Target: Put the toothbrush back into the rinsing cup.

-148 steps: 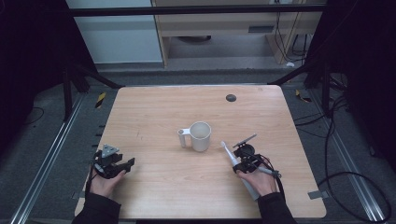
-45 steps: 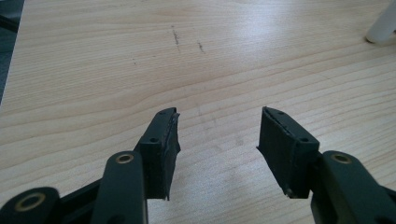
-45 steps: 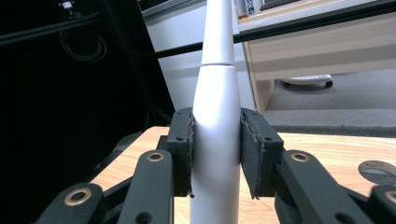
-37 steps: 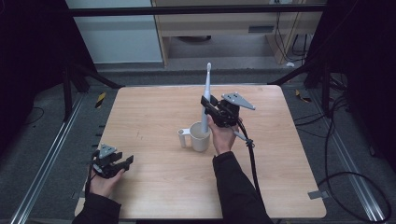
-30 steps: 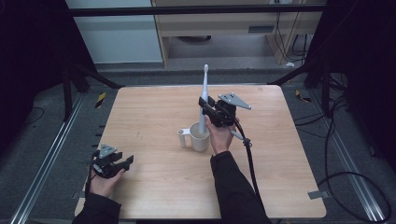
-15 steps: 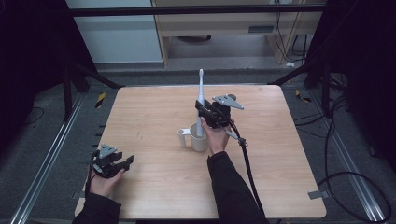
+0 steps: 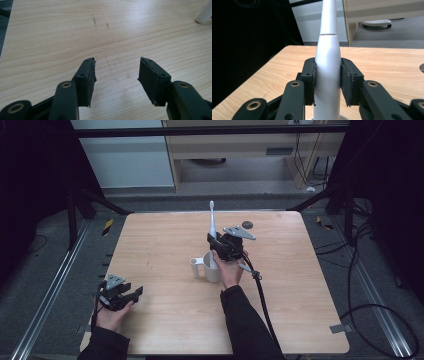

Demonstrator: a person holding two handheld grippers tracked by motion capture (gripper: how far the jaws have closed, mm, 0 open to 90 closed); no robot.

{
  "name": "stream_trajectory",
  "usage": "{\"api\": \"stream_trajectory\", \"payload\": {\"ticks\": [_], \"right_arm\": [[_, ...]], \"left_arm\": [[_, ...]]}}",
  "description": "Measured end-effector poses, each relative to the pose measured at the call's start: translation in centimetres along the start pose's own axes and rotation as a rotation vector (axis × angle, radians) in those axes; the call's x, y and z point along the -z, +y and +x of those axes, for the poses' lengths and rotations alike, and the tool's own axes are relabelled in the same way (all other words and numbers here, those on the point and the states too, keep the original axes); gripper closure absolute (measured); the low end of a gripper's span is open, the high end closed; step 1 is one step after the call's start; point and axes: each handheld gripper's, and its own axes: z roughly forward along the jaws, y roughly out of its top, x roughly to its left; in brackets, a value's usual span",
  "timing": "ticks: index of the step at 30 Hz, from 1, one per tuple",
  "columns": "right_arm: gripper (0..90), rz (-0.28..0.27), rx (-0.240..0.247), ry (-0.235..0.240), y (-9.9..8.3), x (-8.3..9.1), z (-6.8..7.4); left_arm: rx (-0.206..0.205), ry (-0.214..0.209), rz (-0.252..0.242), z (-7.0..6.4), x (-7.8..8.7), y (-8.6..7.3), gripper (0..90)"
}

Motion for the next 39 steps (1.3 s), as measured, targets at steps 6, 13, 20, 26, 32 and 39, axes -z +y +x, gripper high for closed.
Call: {"api": "stream_trajectory", "payload": {"ticks": [6, 13, 20, 26, 32, 39], "right_arm": [[66.9, 0.034, 0.006, -0.006, -0.4, -0.2, -0.1], [66.8, 0.083, 0.019, -0.009, -0.9, -0.4, 0.0], [66.8, 0.120, 0.029, -0.015, -1.5, -0.3, -0.3], [66.7, 0.161, 0.042, -0.015, -1.9, -0.2, -0.4], [66.7, 0.183, 0.063, -0.015, -2.2, -0.1, -0.3], [66.6, 0.203, 0.063, -0.022, -2.7, -0.2, -0.7]], "left_arm": [[-0.001, 0.000, 0.000, 0.0, 0.0, 0.0, 46.3], [-0.002, 0.000, 0.000, 0.0, 0.0, 0.0, 46.3], [-0.005, 0.000, 0.002, -0.1, 0.0, 0.0, 46.3], [-0.003, -0.001, 0.001, -0.1, 0.0, 0.0, 46.3], [-0.009, -0.002, 0.007, -0.1, 0.0, 0.0, 46.3], [-0.010, -0.004, 0.009, -0.2, -0.1, 0.0, 46.3]]}}
